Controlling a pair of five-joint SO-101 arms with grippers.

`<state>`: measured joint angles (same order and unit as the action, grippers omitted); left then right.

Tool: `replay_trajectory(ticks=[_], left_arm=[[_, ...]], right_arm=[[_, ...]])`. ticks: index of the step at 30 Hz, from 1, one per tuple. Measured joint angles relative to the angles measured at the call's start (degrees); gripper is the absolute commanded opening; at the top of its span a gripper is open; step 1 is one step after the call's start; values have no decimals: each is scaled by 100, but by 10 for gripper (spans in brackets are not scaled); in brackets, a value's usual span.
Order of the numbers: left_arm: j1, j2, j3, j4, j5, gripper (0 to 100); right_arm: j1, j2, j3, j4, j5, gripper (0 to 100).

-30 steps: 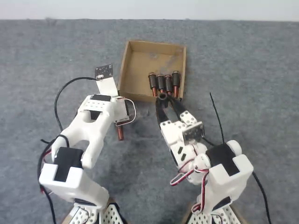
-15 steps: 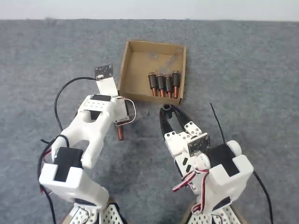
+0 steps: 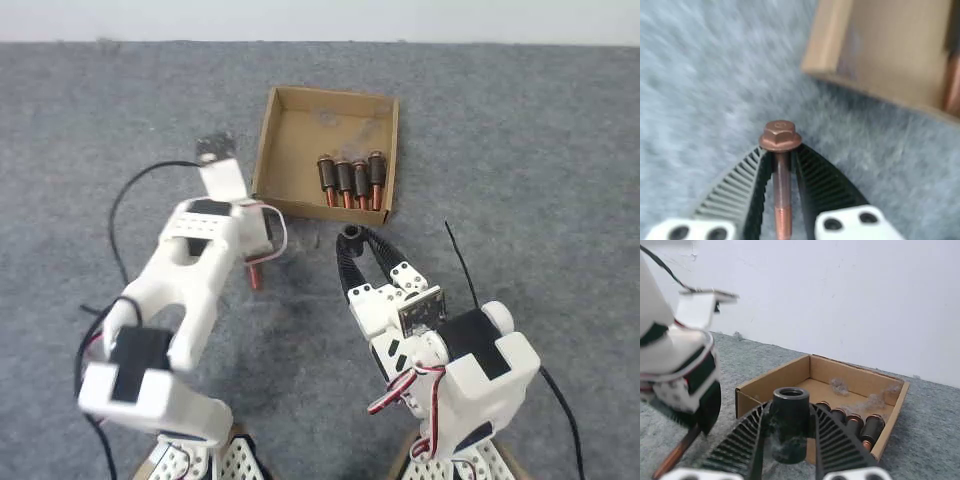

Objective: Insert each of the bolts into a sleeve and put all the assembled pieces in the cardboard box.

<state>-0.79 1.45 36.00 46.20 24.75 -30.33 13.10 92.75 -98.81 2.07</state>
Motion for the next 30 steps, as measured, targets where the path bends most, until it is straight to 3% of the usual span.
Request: replay_trajectory(ticks=[11,30], left_arm=[[62,-2022,0,-176,0,11],[1415,-4246,1538,-2673,0,11]], right_arm=[[-18,0,0,0,0,6],[-18,0,0,0,0,6]])
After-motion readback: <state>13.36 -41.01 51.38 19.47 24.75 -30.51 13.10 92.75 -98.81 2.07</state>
